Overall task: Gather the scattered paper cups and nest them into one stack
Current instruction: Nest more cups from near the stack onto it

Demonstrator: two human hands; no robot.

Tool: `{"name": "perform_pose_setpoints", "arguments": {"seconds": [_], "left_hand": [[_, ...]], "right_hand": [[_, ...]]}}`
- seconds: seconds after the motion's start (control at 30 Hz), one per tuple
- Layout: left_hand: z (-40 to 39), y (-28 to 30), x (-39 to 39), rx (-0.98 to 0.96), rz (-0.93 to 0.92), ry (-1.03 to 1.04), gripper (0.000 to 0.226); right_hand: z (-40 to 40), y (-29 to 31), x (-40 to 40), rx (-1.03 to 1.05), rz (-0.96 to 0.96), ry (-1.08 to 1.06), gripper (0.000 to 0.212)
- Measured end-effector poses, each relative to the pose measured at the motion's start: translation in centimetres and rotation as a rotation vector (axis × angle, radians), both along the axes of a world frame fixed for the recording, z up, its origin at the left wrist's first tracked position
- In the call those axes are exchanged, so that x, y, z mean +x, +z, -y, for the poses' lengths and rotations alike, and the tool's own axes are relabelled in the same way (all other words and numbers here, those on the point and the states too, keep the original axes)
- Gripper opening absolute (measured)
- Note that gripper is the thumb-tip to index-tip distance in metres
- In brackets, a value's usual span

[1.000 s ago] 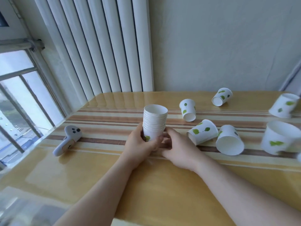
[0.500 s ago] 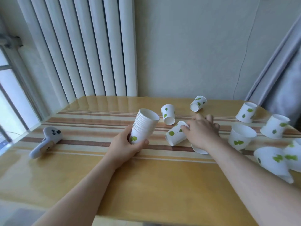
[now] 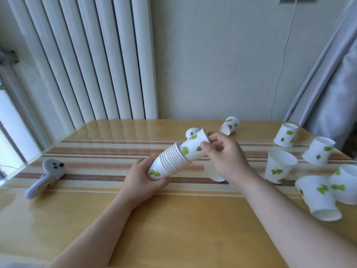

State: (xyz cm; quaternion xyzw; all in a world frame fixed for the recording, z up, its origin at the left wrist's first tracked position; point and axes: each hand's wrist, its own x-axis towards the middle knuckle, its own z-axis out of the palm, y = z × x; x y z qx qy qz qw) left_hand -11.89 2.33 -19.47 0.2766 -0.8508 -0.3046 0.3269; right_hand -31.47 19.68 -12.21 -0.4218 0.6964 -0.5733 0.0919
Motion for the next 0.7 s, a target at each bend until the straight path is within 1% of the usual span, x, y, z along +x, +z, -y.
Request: {"name": "perform_pose_setpoints", "arguments": {"seconds": [0.1, 0.17, 0.23, 0.33, 0.37, 0.4, 0.47, 0.5, 0.53, 0.57, 0.63, 0.67, 0.7], "left_hand": [[0.2, -0.1, 0.0, -0.01, 0.016, -0.004, 0.075], [0.2, -0.2, 0.0, -0.017, 0.029, -0.01, 0.077], [0.2, -0.2, 0.1, -0.021, 0.029, -0.016, 0.078], [0.3, -0.2, 0.1, -0.014, 0.01, -0.043, 0.078], [0.3, -0.1, 0.1, -0.005, 0.001, -0.047, 0.077], [0.3, -0.1, 0.1, 0.005, -0.011, -0.047, 0.074], [0.2, 0.1, 0.2, 0.016, -0.035, -0.043, 0.071], [0.2, 0.1, 0.1, 0.016, -0.04, -0.042, 0.073], [0.1, 0.2, 0.1, 0.018, -0.041, -0.043, 0.075], [0.1, 0.2, 0.1, 0.025, -0.042, -0.046, 0.074], [0.2, 0.0, 0.1, 0.052, -0.043, -0.049, 0.068], [0.3, -0.1, 0.1, 0.07, -0.043, -0.046, 0.066], [0.4, -0.3, 0.1, 0.086, -0.044, -0.045, 0.064]], "right_hand": [[0.2, -1.2, 0.4, 0.086, -0.113, -0.004, 0.021], [0.1, -1.5, 0.4, 0.076, -0.124, 0.015, 0.032], [-0.3, -1.2, 0.5, 0.088, -0.124, 0.066, 0.052], [-0.9, -0.3, -0.3, 0.115, -0.104, 0.123, 0.099], [-1.1, -0.1, -0.7, 0.101, -0.071, 0.115, 0.102], [-1.2, 0.0, -1.3, 0.077, -0.023, 0.092, 0.095], [-1.3, -0.4, -2.6, 0.062, 0.049, 0.029, 0.067], [-1.3, -0.6, -3.1, 0.099, 0.037, 0.009, 0.063], [-1.5, -0.7, -3.3, 0.182, -0.014, 0.009, 0.067], [-1.5, -0.9, -3.5, 0.299, -0.112, 0.036, 0.077], [-1.1, -1.7, -3.3, 0.545, -0.388, 0.14, 0.1], [-0.8, -2.3, -3.2, 0.634, -0.509, 0.178, 0.107], [-0.3, -3.0, -3.1, 0.684, -0.601, 0.192, 0.108]]}}
